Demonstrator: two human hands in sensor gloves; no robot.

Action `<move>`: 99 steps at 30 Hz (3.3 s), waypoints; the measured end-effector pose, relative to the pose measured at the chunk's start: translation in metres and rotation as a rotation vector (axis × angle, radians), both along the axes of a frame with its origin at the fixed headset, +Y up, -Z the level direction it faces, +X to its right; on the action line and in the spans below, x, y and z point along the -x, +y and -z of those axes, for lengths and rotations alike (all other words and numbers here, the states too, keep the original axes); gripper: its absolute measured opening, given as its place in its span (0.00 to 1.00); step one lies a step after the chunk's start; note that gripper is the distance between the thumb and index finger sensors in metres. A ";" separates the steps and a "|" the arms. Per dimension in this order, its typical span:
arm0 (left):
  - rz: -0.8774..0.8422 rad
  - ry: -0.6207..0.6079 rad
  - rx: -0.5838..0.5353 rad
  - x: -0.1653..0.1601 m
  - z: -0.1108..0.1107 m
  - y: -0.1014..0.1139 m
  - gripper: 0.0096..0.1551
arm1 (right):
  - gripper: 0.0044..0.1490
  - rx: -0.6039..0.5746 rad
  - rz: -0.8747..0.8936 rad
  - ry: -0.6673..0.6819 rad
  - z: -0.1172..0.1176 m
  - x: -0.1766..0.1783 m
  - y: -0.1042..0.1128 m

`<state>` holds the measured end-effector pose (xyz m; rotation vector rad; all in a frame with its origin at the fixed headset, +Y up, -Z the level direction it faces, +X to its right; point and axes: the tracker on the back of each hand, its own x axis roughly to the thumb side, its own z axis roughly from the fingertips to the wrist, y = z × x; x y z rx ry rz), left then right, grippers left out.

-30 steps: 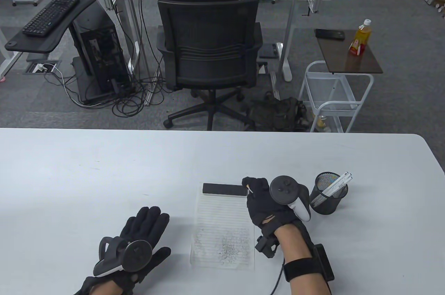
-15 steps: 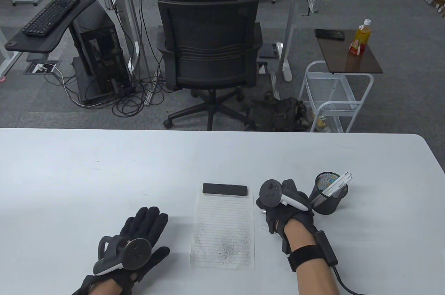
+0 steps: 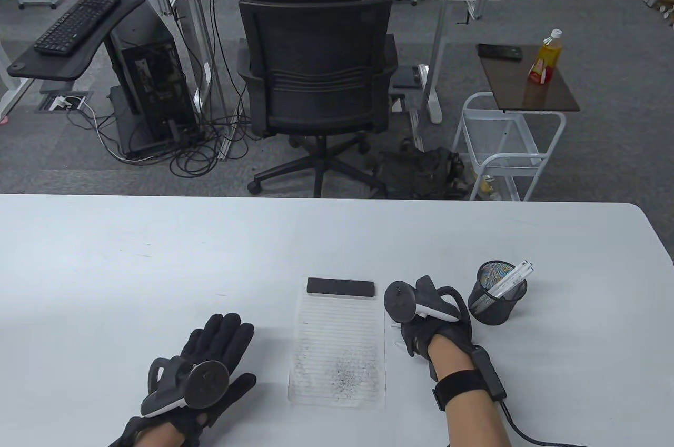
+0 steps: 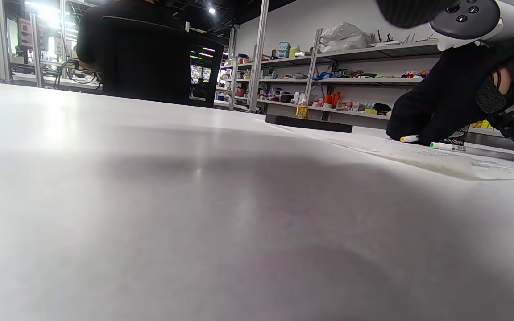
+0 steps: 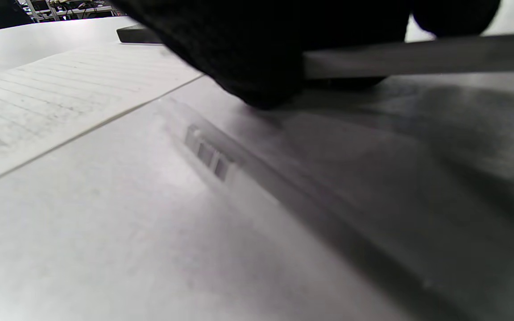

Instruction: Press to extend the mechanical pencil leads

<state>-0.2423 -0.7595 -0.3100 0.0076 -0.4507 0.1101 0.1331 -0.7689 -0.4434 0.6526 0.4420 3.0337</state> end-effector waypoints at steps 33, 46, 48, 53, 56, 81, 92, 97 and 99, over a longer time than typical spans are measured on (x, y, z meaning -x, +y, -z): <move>-0.005 -0.007 -0.022 -0.001 -0.001 0.001 0.53 | 0.34 -0.426 0.603 -0.666 -0.048 -0.157 0.125; -0.005 0.004 -0.010 0.002 0.001 0.001 0.53 | 0.40 -0.279 0.763 -1.169 -0.030 -0.230 0.066; -0.009 0.007 -0.012 0.003 0.001 0.001 0.53 | 0.40 -0.277 0.774 -1.197 -0.027 -0.231 0.059; -0.007 0.013 -0.006 0.004 0.002 0.000 0.53 | 0.38 -0.269 0.802 -1.172 -0.020 -0.231 0.046; -0.003 0.016 0.002 0.005 0.003 -0.001 0.53 | 0.34 -0.287 0.818 -1.170 -0.017 -0.229 0.042; -0.006 0.009 -0.008 0.004 0.000 0.001 0.53 | 0.29 -0.575 1.099 -1.031 -0.053 -0.227 0.093; -0.007 -0.009 -0.030 -0.002 -0.004 0.004 0.53 | 0.28 -0.554 1.673 -0.654 -0.078 -0.145 0.124; -0.007 -0.012 -0.028 -0.002 -0.004 0.003 0.53 | 0.28 -0.392 1.878 -0.624 -0.075 -0.097 0.091; -0.010 -0.012 -0.026 -0.002 -0.004 0.003 0.53 | 0.28 -0.259 1.944 -0.561 -0.072 -0.073 0.066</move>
